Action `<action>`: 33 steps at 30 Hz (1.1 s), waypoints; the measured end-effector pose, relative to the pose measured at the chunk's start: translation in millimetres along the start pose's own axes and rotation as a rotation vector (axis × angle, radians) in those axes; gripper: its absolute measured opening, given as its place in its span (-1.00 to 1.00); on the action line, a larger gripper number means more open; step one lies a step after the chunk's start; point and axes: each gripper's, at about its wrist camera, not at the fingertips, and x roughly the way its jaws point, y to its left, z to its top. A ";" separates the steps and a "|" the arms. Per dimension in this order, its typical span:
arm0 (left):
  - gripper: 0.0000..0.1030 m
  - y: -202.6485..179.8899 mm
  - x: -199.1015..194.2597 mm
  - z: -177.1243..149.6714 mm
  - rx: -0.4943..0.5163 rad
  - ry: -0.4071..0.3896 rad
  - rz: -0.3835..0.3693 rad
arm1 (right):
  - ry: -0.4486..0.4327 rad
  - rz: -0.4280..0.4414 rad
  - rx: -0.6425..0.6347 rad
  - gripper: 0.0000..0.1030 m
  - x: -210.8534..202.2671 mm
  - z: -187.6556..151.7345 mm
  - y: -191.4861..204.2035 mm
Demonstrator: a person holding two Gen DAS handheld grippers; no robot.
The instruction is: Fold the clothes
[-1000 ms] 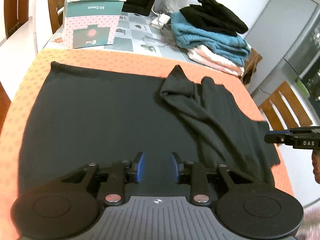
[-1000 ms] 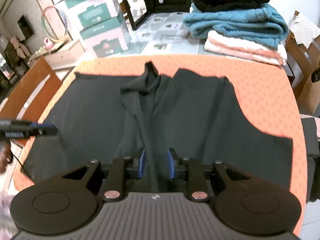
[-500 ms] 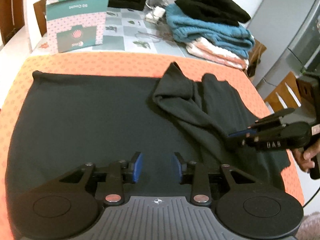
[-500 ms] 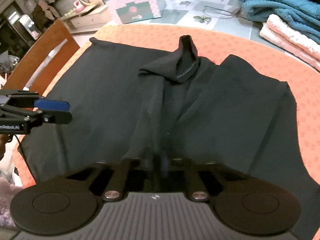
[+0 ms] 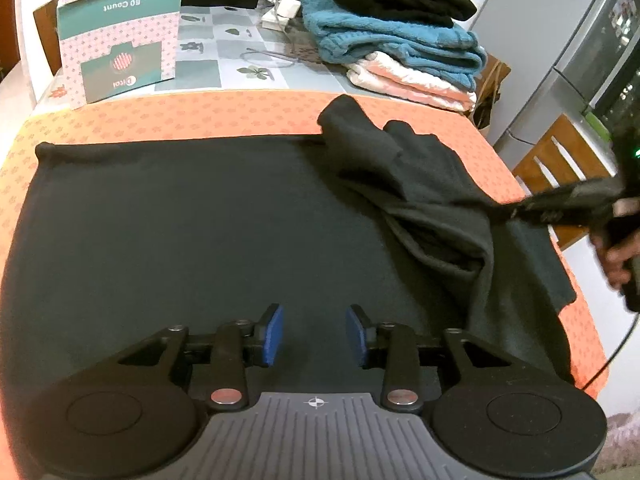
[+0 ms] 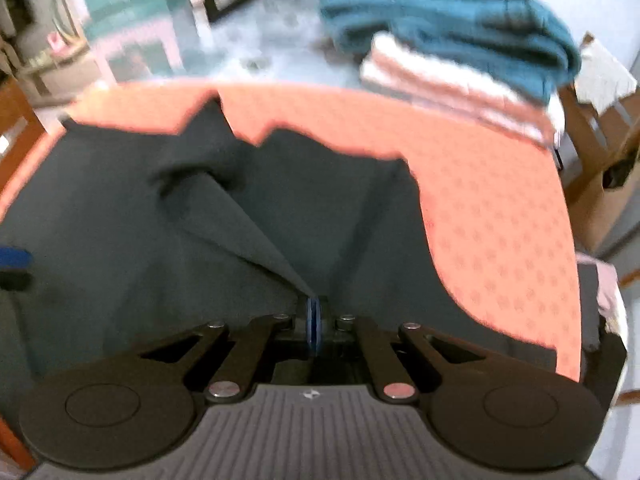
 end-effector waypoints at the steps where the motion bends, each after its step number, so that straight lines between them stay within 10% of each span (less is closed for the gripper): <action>1: -0.21 -1.4 -0.2 0.3 0.001 0.000 -0.005 | 0.010 -0.007 0.003 -0.92 4.4 -0.9 0.6; 9: -0.16 -18.6 4.7 -6.1 -0.016 0.009 -0.048 | -0.132 0.070 -0.073 -0.49 -38.7 27.5 16.6; 20: -0.10 -42.3 16.1 -13.3 0.070 0.062 -0.077 | -0.057 0.258 -0.003 0.11 19.5 93.4 35.8; 24: -0.11 -47.2 15.9 -14.2 0.092 0.058 -0.169 | 0.020 0.317 0.058 0.10 52.0 106.5 31.1; 28: -0.12 -59.7 26.0 -16.8 0.123 0.106 -0.281 | 0.058 0.378 0.073 -0.70 67.4 109.3 27.7; 33: -0.13 -73.7 48.4 -15.0 0.126 0.171 -0.375 | 0.019 0.387 0.028 -0.80 50.3 117.6 21.0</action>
